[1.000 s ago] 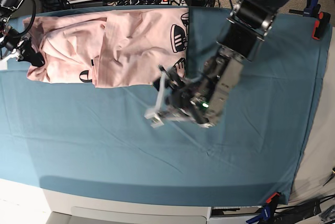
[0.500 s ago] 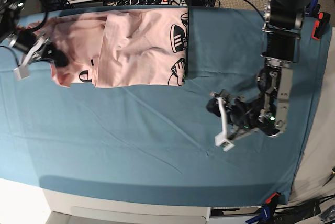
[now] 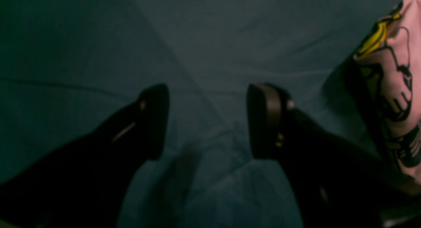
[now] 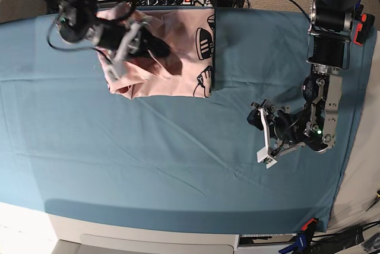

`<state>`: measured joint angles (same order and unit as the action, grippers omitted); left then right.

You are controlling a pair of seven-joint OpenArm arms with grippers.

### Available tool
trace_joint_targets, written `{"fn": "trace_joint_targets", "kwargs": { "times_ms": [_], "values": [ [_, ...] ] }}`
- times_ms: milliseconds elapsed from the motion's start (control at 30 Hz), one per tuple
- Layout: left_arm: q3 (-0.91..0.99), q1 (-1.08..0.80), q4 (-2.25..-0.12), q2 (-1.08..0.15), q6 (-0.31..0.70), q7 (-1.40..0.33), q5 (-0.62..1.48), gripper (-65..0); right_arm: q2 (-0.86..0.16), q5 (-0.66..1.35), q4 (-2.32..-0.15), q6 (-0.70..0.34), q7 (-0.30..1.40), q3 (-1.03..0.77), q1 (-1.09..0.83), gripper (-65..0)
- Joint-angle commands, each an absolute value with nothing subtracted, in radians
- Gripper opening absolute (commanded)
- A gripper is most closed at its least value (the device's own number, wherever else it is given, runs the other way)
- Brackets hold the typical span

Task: Fold the T-shirt properly
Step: 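Press and tuck the folded bundle with the right gripper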

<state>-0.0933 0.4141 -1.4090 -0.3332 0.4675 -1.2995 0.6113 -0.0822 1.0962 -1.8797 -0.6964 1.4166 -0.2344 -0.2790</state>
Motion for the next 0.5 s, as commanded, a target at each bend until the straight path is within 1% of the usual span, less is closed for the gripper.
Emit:
{"fn": "trace_joint_targets", "kwargs": {
  "times_ms": [0,167,333,467],
  "values": [
    [-0.088,0.445,-1.424,-0.341,0.471,-1.285,0.622,-29.0,-0.085,1.101,-1.897,-0.698,1.381,-0.217,-0.260,-65.0],
    [-0.088,0.445,-1.424,-0.341,0.470,-1.285,0.622,-29.0,-0.064,0.958,-1.897,-0.698,1.283,-0.158,-0.213,-65.0],
    [-0.088,0.445,-1.424,-0.341,0.471,-1.284,0.629,-29.0,-0.037,0.912,-1.897,-0.698,1.238,-0.136,-0.199,-65.0],
    [-0.088,0.445,-1.424,-0.341,0.471,-1.284,0.629,-29.0,-0.009,0.814,-1.896,-0.698,1.147,-0.121,-0.199,-65.0]
  ]
}}
